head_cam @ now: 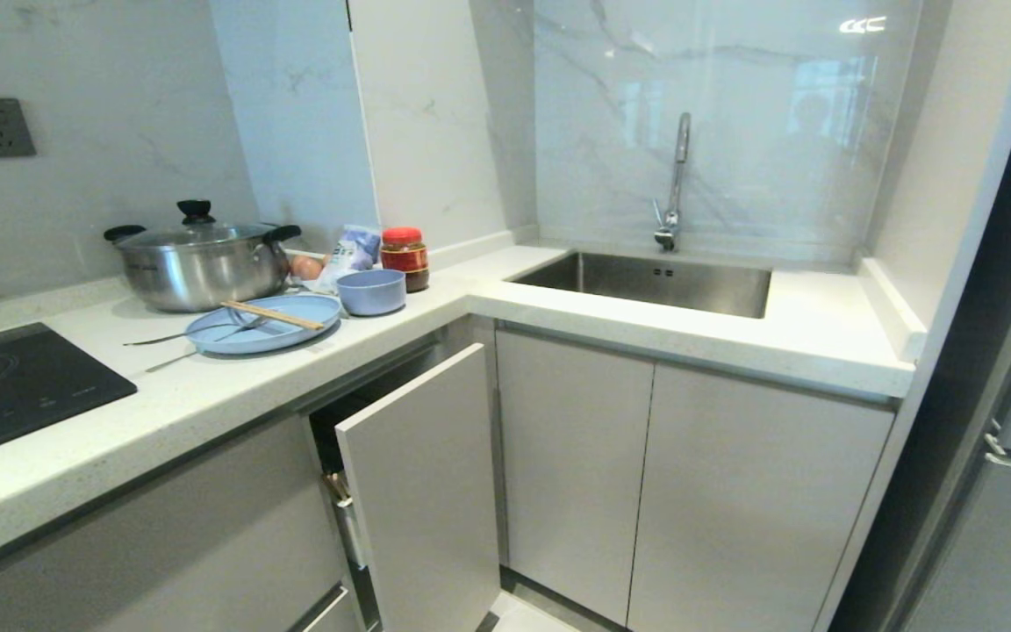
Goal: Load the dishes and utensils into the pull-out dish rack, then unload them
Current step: Open the cupboard
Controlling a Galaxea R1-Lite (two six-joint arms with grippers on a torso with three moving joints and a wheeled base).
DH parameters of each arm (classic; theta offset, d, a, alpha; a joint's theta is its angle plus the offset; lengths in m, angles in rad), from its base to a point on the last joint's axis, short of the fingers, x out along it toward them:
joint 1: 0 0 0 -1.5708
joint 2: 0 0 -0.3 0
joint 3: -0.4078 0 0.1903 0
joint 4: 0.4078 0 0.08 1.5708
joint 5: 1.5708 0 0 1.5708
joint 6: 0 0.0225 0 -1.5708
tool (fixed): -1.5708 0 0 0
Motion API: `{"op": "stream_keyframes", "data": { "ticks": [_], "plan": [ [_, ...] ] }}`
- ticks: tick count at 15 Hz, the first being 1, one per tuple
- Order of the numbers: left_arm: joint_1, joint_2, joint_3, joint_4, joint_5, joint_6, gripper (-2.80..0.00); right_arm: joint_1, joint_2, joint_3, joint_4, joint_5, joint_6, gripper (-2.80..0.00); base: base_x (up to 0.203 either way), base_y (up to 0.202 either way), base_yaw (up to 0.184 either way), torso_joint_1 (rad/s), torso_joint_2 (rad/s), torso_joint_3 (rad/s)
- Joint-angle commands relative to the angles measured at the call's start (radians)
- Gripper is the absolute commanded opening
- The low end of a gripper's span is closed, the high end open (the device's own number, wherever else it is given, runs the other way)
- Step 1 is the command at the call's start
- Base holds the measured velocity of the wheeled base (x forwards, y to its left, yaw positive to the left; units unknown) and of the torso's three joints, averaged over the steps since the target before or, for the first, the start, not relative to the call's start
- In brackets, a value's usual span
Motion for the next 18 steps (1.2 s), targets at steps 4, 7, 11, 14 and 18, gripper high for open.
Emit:
{"op": "stream_keyframes", "data": {
  "ticks": [4,7,11,14,18],
  "plan": [
    [0.0,0.0,0.0,-0.001,0.0,0.0,-2.8,0.0,-0.004,0.0,0.0,0.0,0.0,-2.8,0.0,0.0,0.0,0.0,0.0,0.0],
    [0.0,0.0,0.0,0.0,0.0,0.0,-2.8,0.0,-0.004,0.0,0.0,0.0,0.0,-2.8,0.0,0.0,0.0,0.0,0.0,0.0],
    [0.0,0.0,0.0,-0.001,0.0,0.0,-2.8,0.0,-0.004,0.0,0.0,0.0,0.0,-2.8,0.0,0.0,0.0,0.0,0.0,0.0],
    [0.0,0.0,0.0,0.0,0.0,0.0,-2.8,0.0,-0.003,0.0,0.0,0.0,0.0,-2.8,0.0,0.0,0.0,0.0,0.0,0.0],
    [0.0,0.0,0.0,-0.002,0.004,-0.01,-2.8,0.0,-0.004,0.0,0.0,0.0,0.0,-2.8,0.0,0.0,0.0,0.0,0.0,0.0]
  ]
}}
